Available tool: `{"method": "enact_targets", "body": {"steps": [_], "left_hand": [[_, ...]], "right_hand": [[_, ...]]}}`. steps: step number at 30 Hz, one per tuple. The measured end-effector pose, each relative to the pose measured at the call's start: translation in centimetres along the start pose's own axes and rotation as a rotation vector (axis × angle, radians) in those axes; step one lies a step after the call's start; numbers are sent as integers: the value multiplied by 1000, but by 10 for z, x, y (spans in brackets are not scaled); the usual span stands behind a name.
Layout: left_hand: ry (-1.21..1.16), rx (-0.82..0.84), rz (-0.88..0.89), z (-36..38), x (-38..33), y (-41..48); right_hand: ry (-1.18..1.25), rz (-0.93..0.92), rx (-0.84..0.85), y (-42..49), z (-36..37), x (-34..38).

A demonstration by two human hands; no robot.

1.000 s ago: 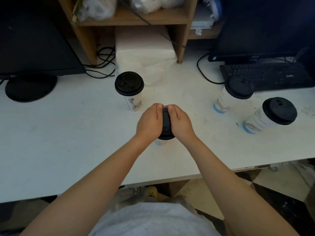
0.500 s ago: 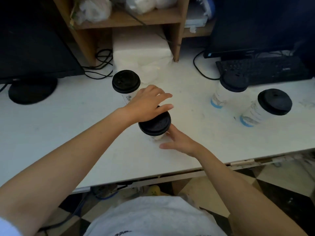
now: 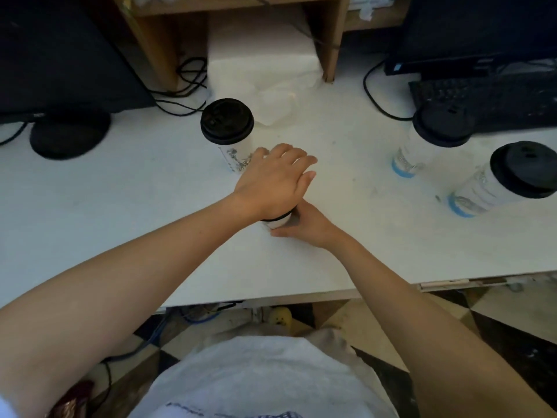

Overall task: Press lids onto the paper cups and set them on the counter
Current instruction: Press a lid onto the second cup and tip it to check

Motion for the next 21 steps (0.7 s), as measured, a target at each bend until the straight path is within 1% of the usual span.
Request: {"method": "enact_targets", "body": {"steps": [2,3,5,8,9,11,12,13,14,15,18,19,21], "left_hand": [[3,-5,2,0,0,0],[-1,2,9,0,-1,0],[-10,22,53,-1,0,2],[-10,24,119,-5,0,2],[7,-9,85,-6,2,2],[23,-104,-109,-11,8,-1],[0,-107,-226,-12,11,-2],[-37,-77,-321,-9,13,-2],[-75,-41,-375,-5,14,-3],[-98,-34,-381,-2,14,-4],[-159,-97,-277,-5,17,-6],[-187,-99,-234,-6,19,-7],[-219,-88,-116,-8,17,-8]], "right_hand": [[-20,-7,74,5,-3,0],[-19,-10,76,6,-4,-1],[-3,-17,10,4,-2,0],[42,-50,-165,-2,3,-4],[60,-64,-224,-5,5,-4],[90,-90,-364,-7,10,0],[110,-97,-445,-7,15,1],[129,-109,-515,-6,22,3],[130,-104,-561,-5,32,3],[138,-93,-586,-5,42,1],[179,-75,-517,-7,44,-3],[157,-67,-470,-6,36,-2],[87,-73,-318,-3,17,-2]]}}
Point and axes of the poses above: each hand's wrist, its own y-axis towards the middle knuckle, its own z-axis out of the palm, x = y × z, the point moved 5 cm from there along y, towards the middle knuckle, and after that the axes turned 14 degrees about -z, right-handed, at the moved point
